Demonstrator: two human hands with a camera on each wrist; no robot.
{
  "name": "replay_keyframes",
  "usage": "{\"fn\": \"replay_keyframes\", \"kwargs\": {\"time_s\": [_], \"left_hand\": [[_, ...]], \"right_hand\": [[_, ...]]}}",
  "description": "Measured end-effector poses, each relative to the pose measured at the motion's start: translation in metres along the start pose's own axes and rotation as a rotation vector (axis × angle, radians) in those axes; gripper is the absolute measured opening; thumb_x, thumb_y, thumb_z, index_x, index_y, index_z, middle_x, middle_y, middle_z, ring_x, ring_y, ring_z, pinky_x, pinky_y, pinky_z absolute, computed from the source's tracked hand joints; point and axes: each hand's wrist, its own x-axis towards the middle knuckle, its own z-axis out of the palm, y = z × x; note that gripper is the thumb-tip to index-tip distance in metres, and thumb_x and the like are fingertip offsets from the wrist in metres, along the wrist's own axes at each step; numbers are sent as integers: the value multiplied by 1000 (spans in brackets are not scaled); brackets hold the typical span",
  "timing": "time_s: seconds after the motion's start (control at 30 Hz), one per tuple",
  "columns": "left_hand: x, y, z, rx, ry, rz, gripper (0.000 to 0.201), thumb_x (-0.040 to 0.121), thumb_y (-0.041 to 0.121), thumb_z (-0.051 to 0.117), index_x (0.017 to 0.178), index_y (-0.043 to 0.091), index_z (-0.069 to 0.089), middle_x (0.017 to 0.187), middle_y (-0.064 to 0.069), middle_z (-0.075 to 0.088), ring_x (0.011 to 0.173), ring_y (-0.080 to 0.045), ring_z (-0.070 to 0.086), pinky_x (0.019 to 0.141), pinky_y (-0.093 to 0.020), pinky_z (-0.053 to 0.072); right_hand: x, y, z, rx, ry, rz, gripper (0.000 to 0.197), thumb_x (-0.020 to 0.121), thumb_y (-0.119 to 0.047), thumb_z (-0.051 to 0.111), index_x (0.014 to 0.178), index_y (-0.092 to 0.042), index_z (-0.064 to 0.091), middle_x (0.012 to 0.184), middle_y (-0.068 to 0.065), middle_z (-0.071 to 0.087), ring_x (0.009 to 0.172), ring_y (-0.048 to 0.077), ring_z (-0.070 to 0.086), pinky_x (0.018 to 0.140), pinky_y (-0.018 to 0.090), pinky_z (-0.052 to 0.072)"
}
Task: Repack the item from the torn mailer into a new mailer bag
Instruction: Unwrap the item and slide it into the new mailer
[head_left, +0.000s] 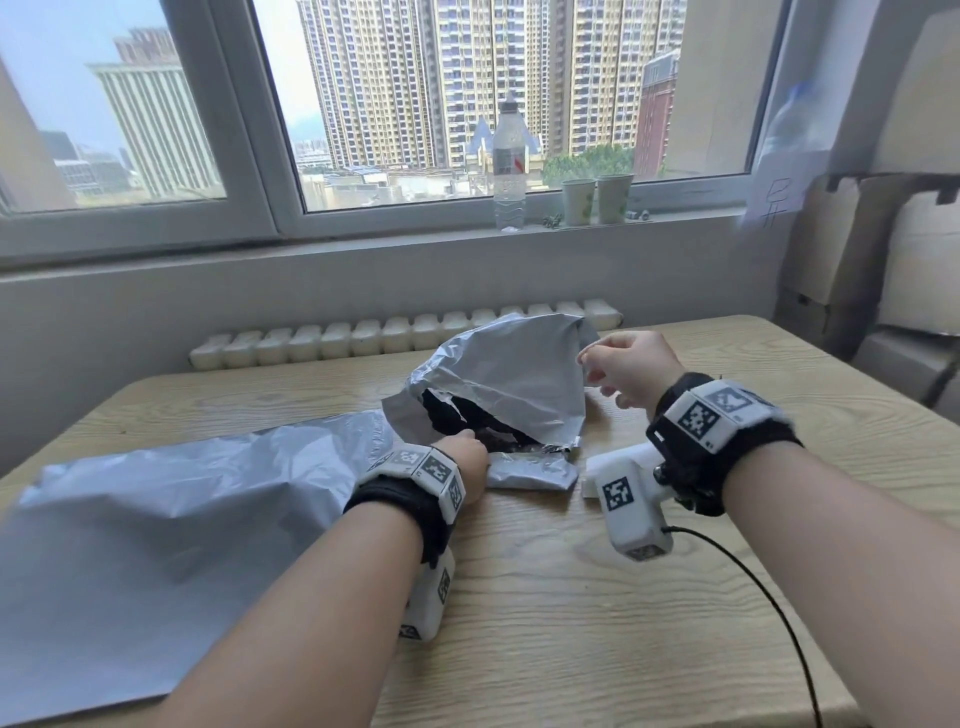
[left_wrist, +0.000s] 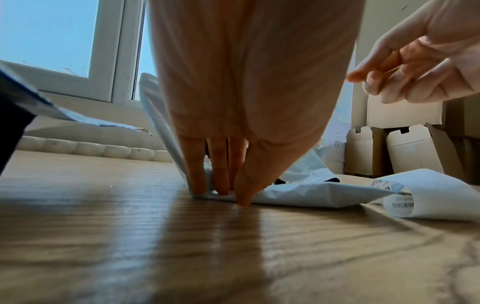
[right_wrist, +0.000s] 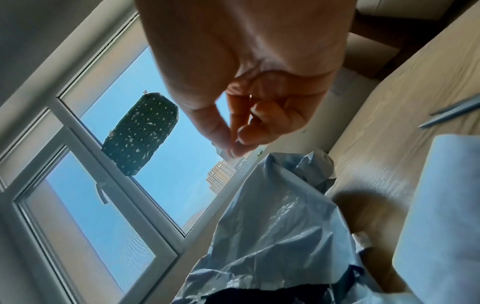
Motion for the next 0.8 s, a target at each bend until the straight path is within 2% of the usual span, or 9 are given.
{"fn": "replay_keyframes", "kwargs": {"time_s": [0.07, 0.17, 0.27, 0.37, 0.4, 0.5, 0.6, 0.67, 0.8], "left_hand": [[1, -1, 2, -16, -28, -23, 43, 89, 6, 44, 131, 9, 55, 132, -10, 43, 122, -25, 49, 103, -37, 44], [1, -1, 4, -23, -32, -39, 45, 87, 7, 46, 130, 11, 55, 131, -10, 41, 117, -28, 53, 101, -39, 46], [-2, 2, -1, -21, -15, -27, 39, 87, 6, 47, 124, 7, 60, 128, -12, 52, 117, -27, 54, 99, -36, 47], [-14, 3, -18, -102, 68, -42, 23, 89, 9, 50, 104, 0, 66, 117, -14, 64, 102, -28, 61, 86, -32, 51], [-18, 2, -24, -148, 114, -49, 22, 89, 9, 51, 100, 0, 67, 115, -14, 66, 99, -27, 61, 85, -32, 52], [-33, -8, -41, -317, 221, -76, 30, 86, -2, 50, 104, 5, 73, 104, -7, 70, 102, -25, 66, 88, -35, 56], [-49, -28, -55, -553, 222, -134, 22, 85, -4, 55, 89, 3, 76, 84, -9, 74, 85, -24, 74, 76, -35, 61], [-60, -51, -62, -578, 270, -207, 20, 82, -2, 57, 82, 2, 76, 75, -8, 74, 76, -23, 74, 72, -34, 62], [-73, -101, -57, -580, 329, -352, 20, 82, 0, 54, 83, 0, 75, 79, -10, 75, 77, -23, 74, 72, -36, 62]], "right_hand": [[-3, -1, 1, 15, 11, -16, 15, 84, -15, 61, 70, -17, 64, 64, -1, 60, 51, 11, 47, 41, 20, 33], [-8, -5, -3, 54, 78, -54, 14, 84, -17, 63, 70, -18, 64, 64, -3, 60, 51, 9, 46, 49, 21, 34], [-13, -11, -7, 70, 92, -83, 15, 84, -19, 64, 68, -19, 63, 63, -3, 59, 49, 7, 44, 50, 21, 32], [-21, -17, 0, 2, -28, -96, 13, 85, -20, 65, 73, -17, 66, 66, -1, 61, 51, 7, 46, 51, 21, 33], [-24, -18, 4, -34, -72, -99, 12, 86, -21, 65, 75, -17, 67, 67, -1, 62, 52, 7, 47, 51, 21, 34], [-32, -21, 19, -107, -153, -104, 11, 87, -20, 65, 79, -14, 68, 66, -1, 64, 50, 7, 49, 50, 20, 38], [-38, -22, 35, -146, -220, -86, 11, 88, -17, 63, 79, -13, 68, 66, -1, 64, 51, 8, 50, 46, 19, 38], [-44, -21, 48, -173, -296, -61, 11, 87, -17, 62, 78, -13, 68, 67, 0, 64, 54, 11, 53, 46, 21, 41], [-57, -15, 83, -204, -579, 58, 9, 89, -15, 61, 84, -9, 65, 72, 6, 66, 57, 15, 63, 48, 22, 51]]}}
